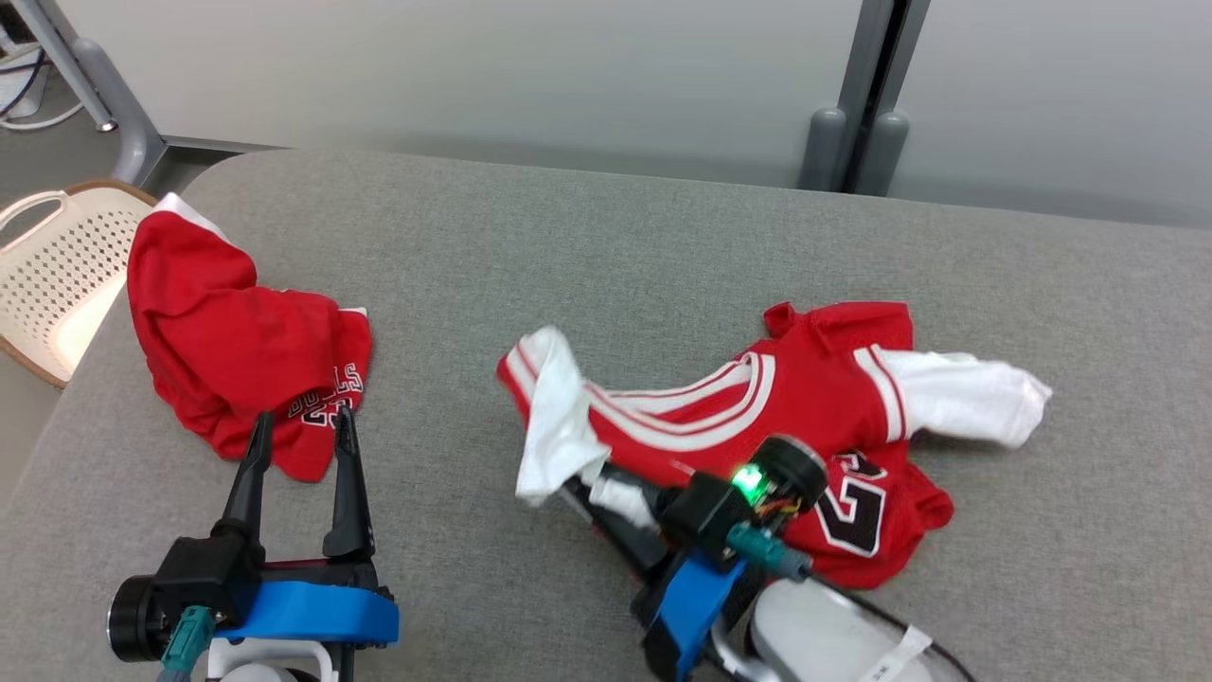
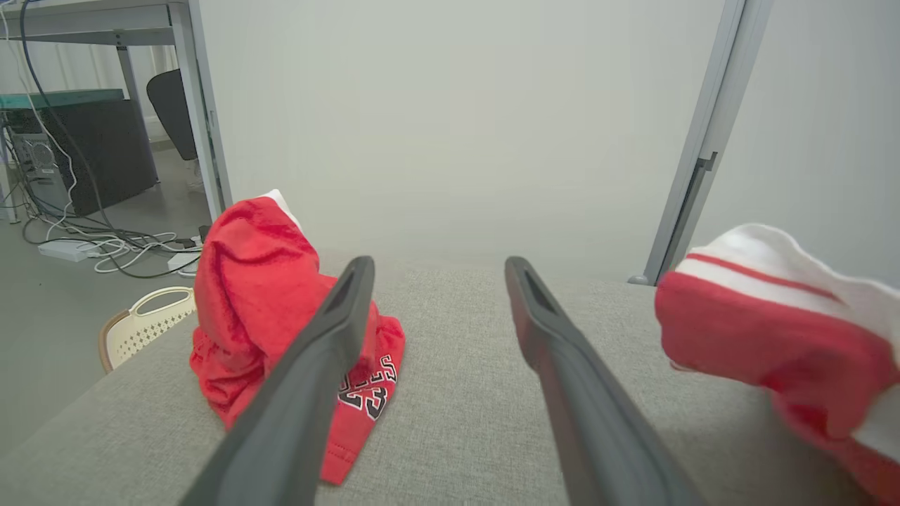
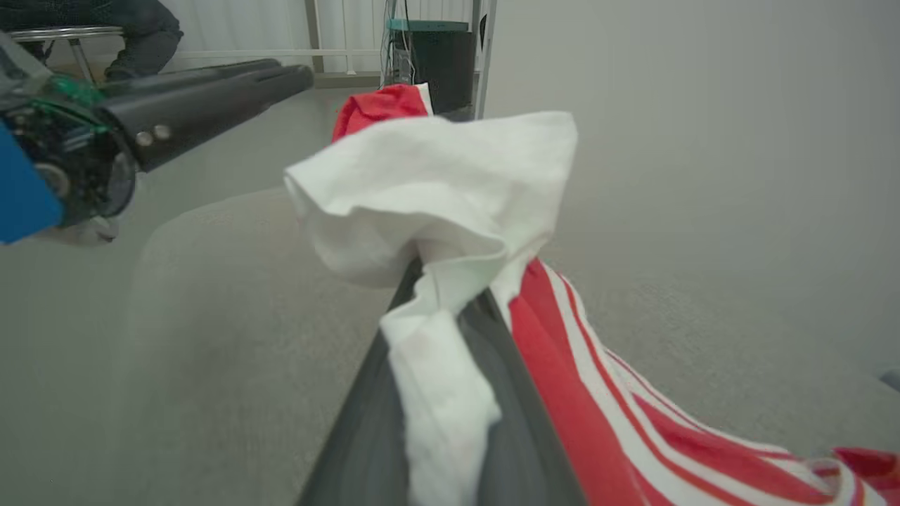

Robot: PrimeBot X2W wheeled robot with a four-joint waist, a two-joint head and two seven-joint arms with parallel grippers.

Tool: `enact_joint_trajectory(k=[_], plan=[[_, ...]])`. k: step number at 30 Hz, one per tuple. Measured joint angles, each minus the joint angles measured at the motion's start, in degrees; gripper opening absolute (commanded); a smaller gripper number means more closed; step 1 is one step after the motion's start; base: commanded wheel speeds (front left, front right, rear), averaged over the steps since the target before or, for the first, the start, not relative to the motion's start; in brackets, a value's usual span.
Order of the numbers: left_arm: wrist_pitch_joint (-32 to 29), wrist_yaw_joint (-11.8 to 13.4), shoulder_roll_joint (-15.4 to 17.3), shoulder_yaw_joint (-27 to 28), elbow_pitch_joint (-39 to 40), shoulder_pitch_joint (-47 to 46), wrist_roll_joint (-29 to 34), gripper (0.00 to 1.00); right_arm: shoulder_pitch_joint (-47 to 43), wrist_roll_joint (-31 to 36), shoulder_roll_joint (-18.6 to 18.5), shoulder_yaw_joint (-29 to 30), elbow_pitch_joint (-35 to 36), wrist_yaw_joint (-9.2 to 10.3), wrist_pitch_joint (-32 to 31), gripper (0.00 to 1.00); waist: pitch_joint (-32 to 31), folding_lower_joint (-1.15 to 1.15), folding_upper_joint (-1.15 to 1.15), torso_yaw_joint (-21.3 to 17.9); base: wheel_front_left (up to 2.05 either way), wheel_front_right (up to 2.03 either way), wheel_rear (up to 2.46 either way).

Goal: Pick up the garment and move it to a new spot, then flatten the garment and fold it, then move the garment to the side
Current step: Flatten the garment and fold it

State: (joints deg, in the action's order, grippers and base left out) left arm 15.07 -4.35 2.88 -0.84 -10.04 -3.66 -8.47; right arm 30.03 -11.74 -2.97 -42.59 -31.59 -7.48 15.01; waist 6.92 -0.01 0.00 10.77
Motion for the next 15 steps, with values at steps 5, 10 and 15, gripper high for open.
enact_joint_trajectory(k=[5,10,15], plan=[[0.0,0.0,0.01,0.12,-0.14,0.05,-0.03,1.0,-2.8,-4.34,0.07,-10.27,0.13,0.0,0.01,0.0,-0.06,0.0,0.0,1.02,0.0,0.0,0.0],[0.0,0.13,0.01,0.7,0.04,0.06,-0.02,1.0,-3.92,-6.66,0.07,-16.16,-0.13,-0.01,0.0,1.0,0.14,0.0,0.0,0.75,0.0,0.0,0.0],[0.0,0.24,0.0,1.42,0.04,0.16,0.1,1.0,-3.86,-5.33,0.05,-13.84,-0.07,-0.01,0.01,1.0,0.16,0.0,0.0,-0.86,0.0,0.0,0.0]])
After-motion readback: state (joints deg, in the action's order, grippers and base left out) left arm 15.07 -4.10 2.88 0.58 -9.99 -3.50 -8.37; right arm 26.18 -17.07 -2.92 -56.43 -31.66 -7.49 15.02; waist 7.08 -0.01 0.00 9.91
